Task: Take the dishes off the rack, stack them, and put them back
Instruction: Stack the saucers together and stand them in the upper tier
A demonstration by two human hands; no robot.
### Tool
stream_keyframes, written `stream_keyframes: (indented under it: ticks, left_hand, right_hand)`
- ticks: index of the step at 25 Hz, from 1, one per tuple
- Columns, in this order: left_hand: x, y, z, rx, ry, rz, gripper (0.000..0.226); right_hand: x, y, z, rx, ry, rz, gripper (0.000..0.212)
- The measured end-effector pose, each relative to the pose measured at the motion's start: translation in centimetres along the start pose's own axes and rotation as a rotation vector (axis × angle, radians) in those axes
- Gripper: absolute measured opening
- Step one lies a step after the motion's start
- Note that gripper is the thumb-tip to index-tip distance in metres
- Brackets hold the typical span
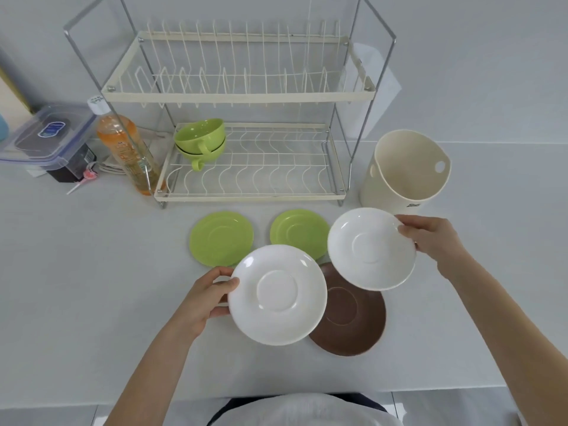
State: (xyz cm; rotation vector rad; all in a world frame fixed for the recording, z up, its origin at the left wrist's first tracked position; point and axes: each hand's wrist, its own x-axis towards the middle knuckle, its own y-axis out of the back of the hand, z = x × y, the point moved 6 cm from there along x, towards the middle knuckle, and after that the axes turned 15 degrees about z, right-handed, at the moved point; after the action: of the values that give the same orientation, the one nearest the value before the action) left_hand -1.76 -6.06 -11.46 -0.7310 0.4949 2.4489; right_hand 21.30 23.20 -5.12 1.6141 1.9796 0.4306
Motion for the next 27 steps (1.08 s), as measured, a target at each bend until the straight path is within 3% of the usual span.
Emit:
stream_keyframes:
  ticks: [10,27]
  left_hand:
    - [-2.4,-6.9,-1.7,-0.005,0.021,-0.036,0.005]
    - [-3.2,-9.8,-2.9,0.036,-0.003,0.043,0.019]
  right_hand:
    - [-0.7,-0.9,1.1,0.188,-0.111,-0.141,0.033]
    - [-3.4,-2.5,5.8,0.082,-0.138,-0.254,0.028]
